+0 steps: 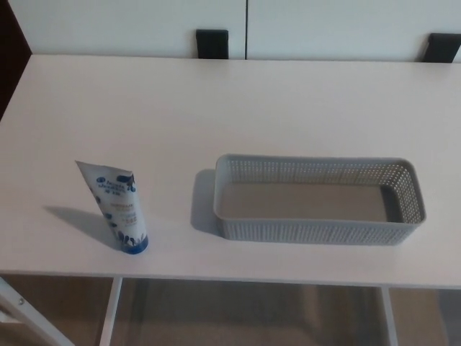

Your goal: The robot walks towards a table in front, picks a shampoo with left hand and puts it in a small grey container

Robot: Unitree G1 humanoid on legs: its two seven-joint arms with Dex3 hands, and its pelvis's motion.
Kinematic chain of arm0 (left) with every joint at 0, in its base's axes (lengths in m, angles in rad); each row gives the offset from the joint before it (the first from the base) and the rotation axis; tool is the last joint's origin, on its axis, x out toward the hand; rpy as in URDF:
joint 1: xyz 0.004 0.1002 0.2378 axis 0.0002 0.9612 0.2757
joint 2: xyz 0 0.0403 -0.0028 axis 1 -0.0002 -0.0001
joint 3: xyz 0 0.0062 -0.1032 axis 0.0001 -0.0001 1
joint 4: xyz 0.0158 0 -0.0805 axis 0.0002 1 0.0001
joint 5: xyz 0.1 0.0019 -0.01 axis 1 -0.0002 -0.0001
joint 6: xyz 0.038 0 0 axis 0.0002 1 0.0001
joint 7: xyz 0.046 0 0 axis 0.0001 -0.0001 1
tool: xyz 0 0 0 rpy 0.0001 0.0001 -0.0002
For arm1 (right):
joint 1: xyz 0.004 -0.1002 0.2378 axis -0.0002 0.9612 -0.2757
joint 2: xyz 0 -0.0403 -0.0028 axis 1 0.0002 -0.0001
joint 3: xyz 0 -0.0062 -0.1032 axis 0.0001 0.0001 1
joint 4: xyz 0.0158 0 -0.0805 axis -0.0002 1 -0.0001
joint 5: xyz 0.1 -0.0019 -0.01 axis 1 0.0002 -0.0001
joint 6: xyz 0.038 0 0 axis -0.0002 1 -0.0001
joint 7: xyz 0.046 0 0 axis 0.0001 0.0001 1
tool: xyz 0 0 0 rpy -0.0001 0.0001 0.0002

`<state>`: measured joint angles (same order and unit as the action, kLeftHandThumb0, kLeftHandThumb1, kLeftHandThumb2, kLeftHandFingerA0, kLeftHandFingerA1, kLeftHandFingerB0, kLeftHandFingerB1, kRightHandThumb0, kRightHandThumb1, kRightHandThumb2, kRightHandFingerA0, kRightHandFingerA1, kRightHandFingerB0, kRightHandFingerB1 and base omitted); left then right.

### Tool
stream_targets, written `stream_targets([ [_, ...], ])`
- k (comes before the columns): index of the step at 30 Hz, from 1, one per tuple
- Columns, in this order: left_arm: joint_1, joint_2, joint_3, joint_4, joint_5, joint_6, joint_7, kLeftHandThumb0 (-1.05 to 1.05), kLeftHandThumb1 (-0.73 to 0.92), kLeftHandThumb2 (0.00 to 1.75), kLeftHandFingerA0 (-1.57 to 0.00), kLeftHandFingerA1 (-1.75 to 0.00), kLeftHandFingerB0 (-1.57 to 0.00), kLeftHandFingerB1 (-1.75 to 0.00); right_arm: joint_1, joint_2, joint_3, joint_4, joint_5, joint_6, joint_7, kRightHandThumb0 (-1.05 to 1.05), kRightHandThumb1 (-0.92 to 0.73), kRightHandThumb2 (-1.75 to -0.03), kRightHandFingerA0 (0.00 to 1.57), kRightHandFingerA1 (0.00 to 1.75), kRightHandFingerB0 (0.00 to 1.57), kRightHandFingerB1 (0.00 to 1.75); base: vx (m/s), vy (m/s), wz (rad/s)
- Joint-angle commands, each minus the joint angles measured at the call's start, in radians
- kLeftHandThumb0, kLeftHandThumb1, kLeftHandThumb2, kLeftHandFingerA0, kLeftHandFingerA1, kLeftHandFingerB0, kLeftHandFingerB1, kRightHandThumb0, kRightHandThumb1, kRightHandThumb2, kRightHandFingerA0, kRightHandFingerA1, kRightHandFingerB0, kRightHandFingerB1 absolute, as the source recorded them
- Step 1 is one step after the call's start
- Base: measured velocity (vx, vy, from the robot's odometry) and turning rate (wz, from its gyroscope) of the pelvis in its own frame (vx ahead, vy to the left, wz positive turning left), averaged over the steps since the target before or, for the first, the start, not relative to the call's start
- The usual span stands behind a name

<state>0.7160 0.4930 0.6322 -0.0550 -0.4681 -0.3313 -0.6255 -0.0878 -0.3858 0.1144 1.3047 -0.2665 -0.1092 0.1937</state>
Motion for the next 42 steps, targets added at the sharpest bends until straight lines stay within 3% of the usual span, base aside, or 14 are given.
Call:
stream_targets([
  [1, -0.225, 0.176, 0.027, -0.157, -0.376, 0.266, -0.099, -0.38, 0.30, 0.64, 0.00, -0.14, 0.00, -0.07, -0.014, -0.027, -0.032, 0.003, 0.030, 0.029, 0.008, -0.36, -0.68, -0.61, 0.65, 0.53, 0.52, 0.39, 0.00, 0.000, 0.00],
  [10, -0.482, 0.156, -0.146, 0.059, -0.212, 0.366, -0.085, -0.41, 0.37, 0.56, 0.00, -0.02, 0.00, 0.00, -0.011, -0.027, -0.032, 0.004, 0.019, 0.022, 0.006, -0.37, -0.66, -0.60, 0.67, 0.55, 0.53, 0.40, 0.00, 0.000, 0.00],
  [14, -0.535, 0.155, -0.203, 0.128, -0.114, 0.313, -0.091, -0.46, 0.38, 0.62, 0.00, 0.00, 0.00, 0.00, -0.021, -0.024, -0.029, 0.001, 0.010, 0.034, -0.008, -0.40, -0.69, -0.61, 0.69, 0.55, 0.55, 0.39, 0.00, 0.000, 0.00],
  [15, -0.546, 0.152, -0.214, 0.145, -0.108, 0.311, -0.093, -0.41, 0.41, 0.54, 0.00, -0.01, 0.00, 0.00, -0.022, -0.026, -0.019, 0.000, -0.001, 0.032, -0.005, -0.39, -0.71, -0.62, 0.67, 0.52, 0.53, 0.39, 0.00, 0.000, 0.00],
  [17, -0.564, 0.145, -0.233, 0.171, -0.102, 0.321, -0.094, -0.43, 0.37, 0.60, 0.00, 0.00, 0.00, -0.02, -0.021, -0.028, -0.015, 0.000, -0.004, 0.026, -0.005, -0.39, -0.71, -0.62, 0.67, 0.53, 0.52, 0.39, 0.00, 0.000, 0.00],
  [21, -0.585, 0.125, -0.262, 0.224, -0.087, 0.323, -0.097, -0.42, 0.41, 0.53, 0.00, -0.01, 0.00, -0.02, -0.018, -0.028, -0.015, -0.001, 0.001, 0.026, 0.000, -0.40, -0.72, -0.62, 0.69, 0.55, 0.53, 0.39, 0.00, 0.000, 0.00],
  [22, -0.580, 0.122, -0.265, 0.226, -0.084, 0.326, -0.093, -0.50, 0.33, 0.66, 0.00, -0.07, 0.00, 0.00, -0.016, -0.028, -0.014, -0.001, 0.000, 0.027, -0.001, -0.40, -0.71, -0.62, 0.71, 0.57, 0.54, 0.39, 0.00, 0.000, 0.00],
  [25, -0.580, 0.112, -0.275, 0.238, -0.076, 0.324, -0.093, -0.49, 0.31, 0.64, 0.00, -0.07, 0.00, 0.00, -0.020, -0.028, -0.023, -0.001, 0.010, 0.031, 0.000, -0.38, -0.70, -0.62, 0.71, 0.56, 0.55, 0.40, 0.00, 0.000, 0.00],
  [26, -0.577, 0.107, -0.278, 0.246, -0.075, 0.318, -0.101, -0.40, 0.43, 0.54, 0.00, -0.01, 0.00, 0.00, -0.019, -0.028, -0.027, -0.001, 0.013, 0.031, -0.002, -0.37, -0.69, -0.61, 0.70, 0.55, 0.54, 0.39, 0.00, 0.000, 0.00],
  [30, -0.589, 0.094, -0.291, 0.273, -0.060, 0.302, -0.124, -0.46, 0.40, 0.62, 0.00, 0.00, 0.00, 0.00, -0.023, -0.031, -0.026, -0.005, 0.009, 0.028, 0.002, -0.37, -0.69, -0.62, 0.69, 0.54, 0.52, 0.38, 0.00, 0.000, 0.00],
  [31, -0.587, 0.087, -0.294, 0.275, -0.057, 0.304, -0.120, -0.44, 0.43, 0.53, 0.00, -0.01, 0.00, 0.00, -0.022, -0.031, -0.026, -0.006, 0.009, 0.028, 0.000, -0.37, -0.69, -0.62, 0.68, 0.51, 0.52, 0.38, 0.00, 0.000, 0.00],
  [36, -0.610, 0.078, -0.315, 0.296, -0.032, 0.296, -0.117, -0.45, 0.44, 0.53, 0.00, -0.01, 0.00, -0.02, -0.039, -0.032, -0.025, -0.001, 0.007, 0.032, 0.001, -0.37, -0.69, -0.61, 0.70, 0.54, 0.53, 0.39, 0.00, 0.000, 0.00],
  [37, -0.612, 0.074, -0.324, 0.294, -0.021, 0.292, -0.113, -0.53, 0.34, 0.66, 0.00, -0.06, 0.00, 0.00, -0.037, -0.032, -0.025, -0.005, 0.008, 0.028, 0.001, -0.38, -0.68, -0.61, 0.68, 0.52, 0.51, 0.38, 0.00, 0.000, 0.00],
  [42, -0.604, 0.052, -0.345, 0.250, -0.009, 0.311, -0.104, -0.52, 0.34, 0.66, 0.00, -0.05, 0.00, 0.00, -0.032, -0.035, -0.014, -0.002, -0.002, 0.027, 0.002, -0.37, -0.67, -0.61, 0.66, 0.48, 0.53, 0.39, 0.00, 0.000, 0.00],
])
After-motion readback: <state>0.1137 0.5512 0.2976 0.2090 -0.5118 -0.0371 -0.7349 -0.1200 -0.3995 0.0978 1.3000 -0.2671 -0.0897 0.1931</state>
